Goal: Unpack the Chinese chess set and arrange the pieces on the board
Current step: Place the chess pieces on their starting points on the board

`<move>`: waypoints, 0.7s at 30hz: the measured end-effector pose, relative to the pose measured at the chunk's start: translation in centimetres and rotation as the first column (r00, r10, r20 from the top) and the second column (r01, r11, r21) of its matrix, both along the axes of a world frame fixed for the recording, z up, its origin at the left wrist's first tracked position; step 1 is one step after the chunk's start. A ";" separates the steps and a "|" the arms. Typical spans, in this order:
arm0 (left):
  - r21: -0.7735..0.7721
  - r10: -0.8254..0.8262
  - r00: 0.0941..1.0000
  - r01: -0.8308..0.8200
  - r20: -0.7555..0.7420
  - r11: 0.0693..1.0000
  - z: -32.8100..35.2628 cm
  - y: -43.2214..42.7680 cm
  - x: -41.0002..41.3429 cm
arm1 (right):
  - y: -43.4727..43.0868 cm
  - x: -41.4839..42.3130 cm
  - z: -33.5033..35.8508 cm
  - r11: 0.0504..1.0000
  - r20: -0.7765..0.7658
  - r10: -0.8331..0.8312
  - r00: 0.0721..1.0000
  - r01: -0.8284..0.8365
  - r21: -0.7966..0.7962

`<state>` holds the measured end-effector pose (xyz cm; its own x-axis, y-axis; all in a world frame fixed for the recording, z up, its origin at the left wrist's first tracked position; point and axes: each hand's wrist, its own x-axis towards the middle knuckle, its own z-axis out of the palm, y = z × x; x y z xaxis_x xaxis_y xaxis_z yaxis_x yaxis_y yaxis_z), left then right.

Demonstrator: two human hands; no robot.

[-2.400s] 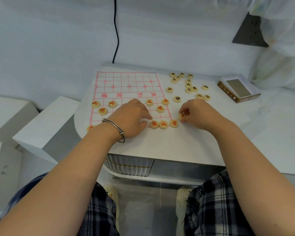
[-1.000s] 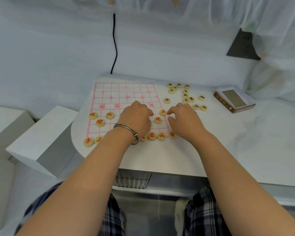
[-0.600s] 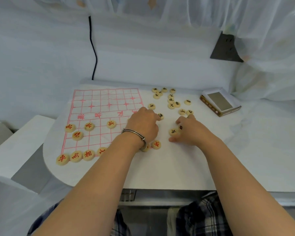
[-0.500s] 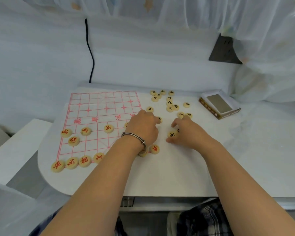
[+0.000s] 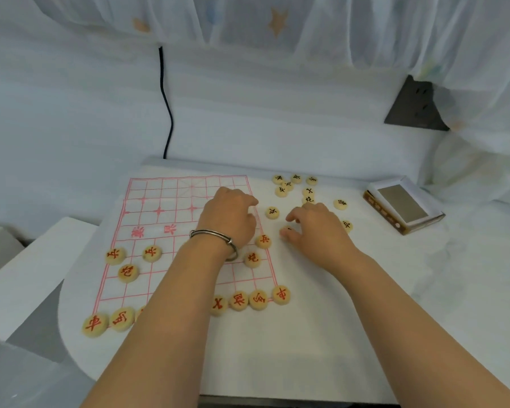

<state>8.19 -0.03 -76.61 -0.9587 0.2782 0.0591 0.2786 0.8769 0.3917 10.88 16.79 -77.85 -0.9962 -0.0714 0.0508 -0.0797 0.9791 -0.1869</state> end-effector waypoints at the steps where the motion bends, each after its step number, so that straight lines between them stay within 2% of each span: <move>1: -0.007 0.011 1.000 -0.011 0.009 1.000 0.0 -0.5 -0.2 | -0.2 -0.1 -0.2 1.000 0.011 0.005 1.000 -0.005 0.001; 8: -0.124 0.085 0.979 -0.063 0.185 0.990 0.1 -4.2 -0.8 | -1.2 -0.7 -0.6 0.998 -0.061 -0.063 0.996 0.063 0.002; 10: -0.136 0.107 0.973 -0.080 0.203 0.987 0.1 -5.5 -0.9 | -2.3 -1.3 -0.3 0.998 -0.116 -0.067 0.991 0.067 -0.001; 13: -0.129 0.138 0.967 -0.112 0.215 0.985 0.0 -7.6 -1.1 | -4.9 -2.9 0.2 0.993 -0.176 -0.067 0.982 0.048 -0.110; 16: -0.101 0.156 0.962 -0.136 0.226 0.986 -0.2 -8.8 -1.1 | -7.5 -4.9 0.9 0.987 -0.179 -0.035 0.983 0.006 -0.161; 21: -0.066 0.163 0.962 -0.152 0.219 0.986 -0.2 -10.7 -1.3 | -11.8 -9.7 1.7 0.987 -0.166 0.025 0.986 -0.051 -0.152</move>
<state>6.85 -10.75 -76.78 -0.9780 0.1201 -0.1703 0.0462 0.9218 0.3848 1.18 5.02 -76.10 -0.9702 -0.0876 0.2259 -0.1584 0.9348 -0.3179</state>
